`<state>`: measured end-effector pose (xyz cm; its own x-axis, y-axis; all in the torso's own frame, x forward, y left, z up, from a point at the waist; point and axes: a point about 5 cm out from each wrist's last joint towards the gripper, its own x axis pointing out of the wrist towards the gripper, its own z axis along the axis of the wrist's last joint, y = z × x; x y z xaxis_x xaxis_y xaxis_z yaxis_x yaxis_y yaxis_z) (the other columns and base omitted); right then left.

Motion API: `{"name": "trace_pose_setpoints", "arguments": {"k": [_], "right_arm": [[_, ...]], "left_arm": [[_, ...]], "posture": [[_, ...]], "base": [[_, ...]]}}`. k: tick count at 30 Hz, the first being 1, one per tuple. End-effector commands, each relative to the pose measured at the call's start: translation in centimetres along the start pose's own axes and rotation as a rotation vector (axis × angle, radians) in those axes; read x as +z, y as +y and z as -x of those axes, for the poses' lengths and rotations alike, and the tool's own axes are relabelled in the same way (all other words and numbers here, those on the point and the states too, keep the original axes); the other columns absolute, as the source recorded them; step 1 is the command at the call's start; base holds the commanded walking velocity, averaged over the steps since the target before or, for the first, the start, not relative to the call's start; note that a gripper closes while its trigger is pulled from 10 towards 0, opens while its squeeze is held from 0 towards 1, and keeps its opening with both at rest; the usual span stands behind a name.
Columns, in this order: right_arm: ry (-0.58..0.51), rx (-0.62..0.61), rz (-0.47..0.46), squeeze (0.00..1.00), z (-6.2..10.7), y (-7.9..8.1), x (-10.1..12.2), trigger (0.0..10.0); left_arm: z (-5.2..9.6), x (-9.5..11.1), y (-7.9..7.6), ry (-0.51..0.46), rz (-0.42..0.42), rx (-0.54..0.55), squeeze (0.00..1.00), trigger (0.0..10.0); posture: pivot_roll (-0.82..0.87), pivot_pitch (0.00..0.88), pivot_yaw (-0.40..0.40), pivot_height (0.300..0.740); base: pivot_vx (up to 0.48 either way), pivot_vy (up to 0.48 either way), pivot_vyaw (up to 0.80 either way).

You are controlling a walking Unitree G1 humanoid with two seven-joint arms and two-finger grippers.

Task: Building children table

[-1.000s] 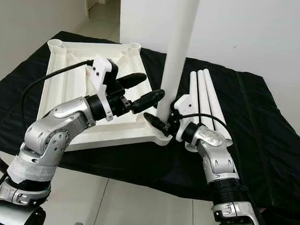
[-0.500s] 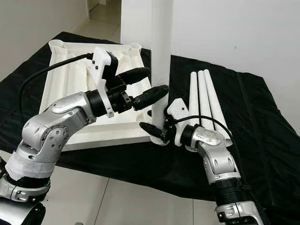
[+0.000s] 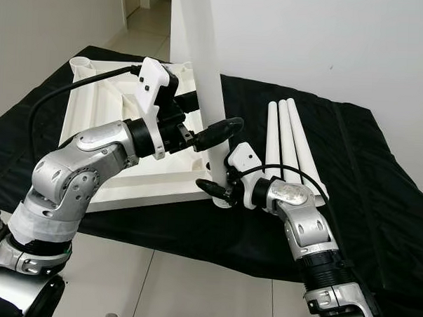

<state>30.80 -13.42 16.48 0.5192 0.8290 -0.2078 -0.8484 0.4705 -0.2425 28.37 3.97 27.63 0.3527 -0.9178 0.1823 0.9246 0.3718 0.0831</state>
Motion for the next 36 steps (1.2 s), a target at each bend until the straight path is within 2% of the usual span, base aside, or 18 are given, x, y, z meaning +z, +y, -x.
{"name": "trace_pose_setpoints", "arguments": {"k": [1, 2, 3, 9, 11, 19, 20, 21, 22, 23, 24, 30, 32, 33, 36], "right_arm": [[-0.005, -0.007, 0.029, 0.0, 0.0, -0.3, 0.8, 10.0], [-0.005, -0.008, 0.029, 0.0, 0.0, -0.3, 0.8, 10.0], [-0.006, -0.01, 0.029, 0.0, 0.0, -0.3, 0.8, 10.0], [-0.011, -0.018, 0.033, 0.0, -0.1, -0.4, 0.9, 10.0], [-0.026, -0.051, 0.036, 0.0, -0.2, -0.7, 1.0, 10.0], [-0.083, -0.148, 0.022, 0.0, -0.4, -1.8, 1.8, 10.0], [-0.098, -0.166, 0.022, 0.48, -0.5, -2.1, 2.0, 10.0], [-0.098, -0.166, 0.022, 0.48, -0.5, -2.1, 2.0, 10.0], [-0.117, -0.192, -0.003, 1.0, -0.5, -2.4, 2.2, 10.0], [-0.122, -0.197, -0.013, 1.0, -0.5, -2.5, 2.2, 10.0], [-0.126, -0.2, -0.017, 1.0, -0.5, -2.6, 2.3, 10.0], [-0.142, -0.229, -0.018, 1.0, -0.6, -2.7, 2.4, 10.0], [-0.162, -0.291, -0.028, 1.0, -1.0, -3.0, 2.6, 10.0], [-0.162, -0.291, -0.028, 1.0, -1.0, -3.0, 2.6, 10.0], [-0.194, -0.395, -0.037, 1.0, -1.8, -3.2, 3.0, 10.0]], "left_arm": [[-0.2, -0.1, 0.5, 0.019, 0.005, 0.087, 0.0, 4.3], [-0.2, -0.1, 0.6, 0.017, 0.007, 0.094, 0.0, 4.3], [-0.2, 0.0, 0.7, 0.011, 0.009, 0.101, 0.0, 0.0], [-0.3, 0.1, 0.8, 0.003, 0.005, 0.115, 0.0, 0.0], [-0.3, 0.3, 1.0, 0.005, -0.026, 0.142, 0.0, 0.0], [-0.4, 0.8, 1.3, 0.003, -0.064, 0.167, 0.0, 0.0], [-0.5, 1.0, 1.5, 0.007, -0.065, 0.181, 0.0, 0.0], [-0.5, 1.0, 1.5, 0.007, -0.065, 0.181, 0.0, 0.0], [-0.6, 1.2, 2.0, 0.015, -0.069, 0.218, 0.0, 3.5], [-0.6, 1.2, 2.1, 0.017, -0.07, 0.229, 0.0, 3.5], [-0.6, 1.3, 2.3, 0.022, -0.069, 0.24, 0.0, 10.0], [-0.7, 1.4, 2.8, 0.036, -0.066, 0.281, 0.0, 10.0], [-1.0, 1.4, 3.5, 0.077, -0.057, 0.329, 0.0, 10.0], [-1.0, 1.4, 3.5, 0.077, -0.057, 0.329, 0.0, 10.0], [-1.3, 1.7, 4.3, 0.081, -0.032, 0.38, 0.0, 10.0]], "posture": [[-0.01, 0.0, -0.055, 0.74], [-0.01, 0.0, -0.055, 0.74], [-0.01, 0.0, -0.054, 0.74], [-0.01, 0.0, -0.055, 0.74], [-0.01, 0.0, -0.057, 0.74], [0.0, 0.0, -0.06, 0.74], [0.0, 0.0, -0.06, 0.74], [0.0, 0.0, -0.06, 0.74], [0.0, 0.0, -0.06, 0.74], [0.0, 0.0, -0.06, 0.74], [0.0, 0.0, -0.06, 0.74], [0.0, 0.0, -0.06, 0.74], [0.0, 0.0, -0.059, 0.74], [0.0, 0.0, -0.059, 0.74], [0.0, 0.0, -0.061, 0.74]], "base": [[0.0, 0.0, 0.0], [0.0, 0.0, 0.0], [0.0, 0.0, 0.0], [0.0, 0.0, 0.0], [0.0, 0.0, 0.0], [0.0, 0.0, 0.0], [0.0, 0.0, 0.0], [0.0, 0.0, 0.0], [0.0, 0.0, 0.0], [0.0, 0.0, 0.0], [0.0, 0.0, 0.0], [0.0, 0.0, 0.0], [0.0, 0.0, 0.0], [0.0, 0.0, 0.0], [0.0, 0.0, 0.0]]}}
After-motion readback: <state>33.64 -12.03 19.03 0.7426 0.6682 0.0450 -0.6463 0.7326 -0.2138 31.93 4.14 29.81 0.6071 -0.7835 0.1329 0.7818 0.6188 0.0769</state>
